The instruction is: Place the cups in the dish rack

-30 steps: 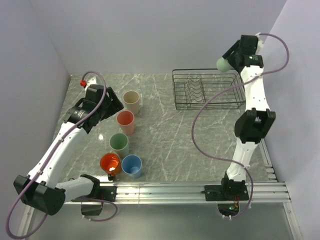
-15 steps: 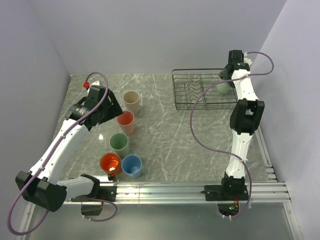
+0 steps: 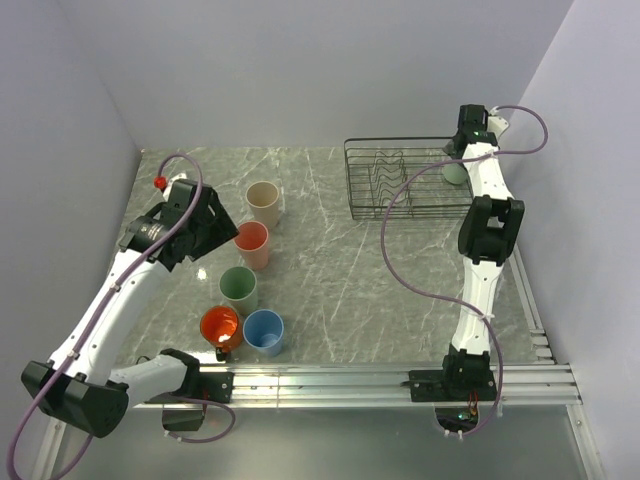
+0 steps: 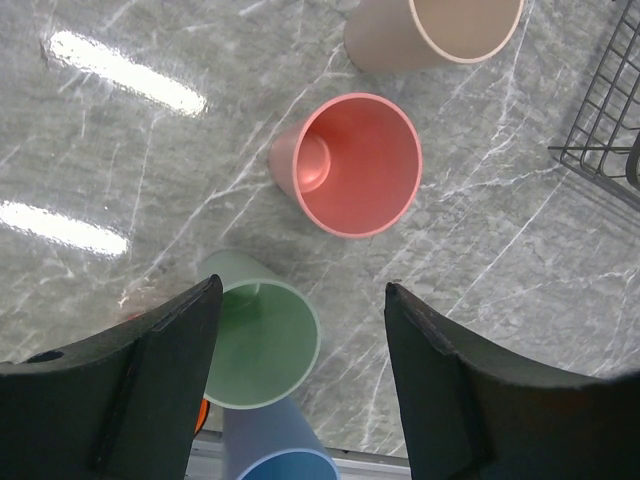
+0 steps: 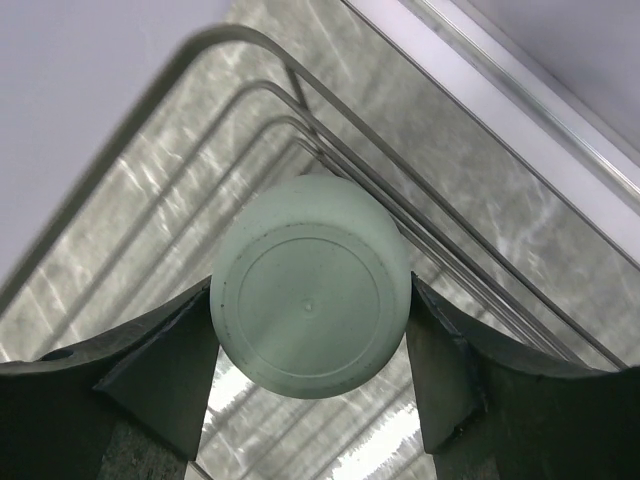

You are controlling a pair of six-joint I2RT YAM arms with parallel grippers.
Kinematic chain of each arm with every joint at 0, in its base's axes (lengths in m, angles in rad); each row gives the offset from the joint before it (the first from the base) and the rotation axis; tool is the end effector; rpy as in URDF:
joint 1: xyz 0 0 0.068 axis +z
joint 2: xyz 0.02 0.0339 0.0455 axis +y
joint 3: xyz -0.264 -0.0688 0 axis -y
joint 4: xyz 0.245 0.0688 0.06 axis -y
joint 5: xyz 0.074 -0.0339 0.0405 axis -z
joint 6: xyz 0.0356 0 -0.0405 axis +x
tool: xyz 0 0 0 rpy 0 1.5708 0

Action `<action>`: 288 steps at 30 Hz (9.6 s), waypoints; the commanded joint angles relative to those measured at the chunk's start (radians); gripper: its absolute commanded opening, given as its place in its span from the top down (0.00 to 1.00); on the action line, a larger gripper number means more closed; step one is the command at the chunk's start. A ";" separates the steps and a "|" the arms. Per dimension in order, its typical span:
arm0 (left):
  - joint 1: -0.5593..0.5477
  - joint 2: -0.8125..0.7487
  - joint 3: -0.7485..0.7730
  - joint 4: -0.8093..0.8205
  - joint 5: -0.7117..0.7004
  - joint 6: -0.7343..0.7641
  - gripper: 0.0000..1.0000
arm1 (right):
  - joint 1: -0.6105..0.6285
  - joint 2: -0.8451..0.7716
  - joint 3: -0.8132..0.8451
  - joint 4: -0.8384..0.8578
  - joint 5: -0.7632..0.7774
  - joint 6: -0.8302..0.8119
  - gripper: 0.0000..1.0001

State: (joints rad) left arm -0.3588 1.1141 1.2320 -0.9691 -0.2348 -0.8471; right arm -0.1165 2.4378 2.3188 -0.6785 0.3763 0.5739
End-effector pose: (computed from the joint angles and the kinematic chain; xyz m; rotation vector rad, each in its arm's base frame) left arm 0.2009 -0.0665 0.3572 -0.6856 2.3103 -0.2797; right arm 0.5413 -0.0765 0.2382 0.9467 2.1054 -0.2144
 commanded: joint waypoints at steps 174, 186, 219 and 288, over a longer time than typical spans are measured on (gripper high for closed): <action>0.146 -0.057 -0.081 0.167 0.238 0.068 0.34 | -0.089 -0.232 -0.174 -0.089 -0.053 -0.111 1.00; 0.146 -0.056 -0.092 0.168 0.236 0.039 0.35 | -0.019 -0.191 -0.159 -0.135 0.067 -0.147 0.67; 0.147 0.053 -0.112 0.165 0.238 0.154 0.36 | 0.034 -0.673 -0.280 -0.257 0.115 -0.140 0.01; 0.146 -0.017 -0.474 1.741 0.916 -0.405 1.00 | 0.499 -0.958 -1.004 0.895 -1.252 0.677 0.00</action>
State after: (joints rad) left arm -0.2108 1.1252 0.7238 0.6941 0.6605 -1.2442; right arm 0.3721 1.4761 1.2427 0.2447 -0.8604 1.2991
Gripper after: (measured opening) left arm 0.035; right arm 0.996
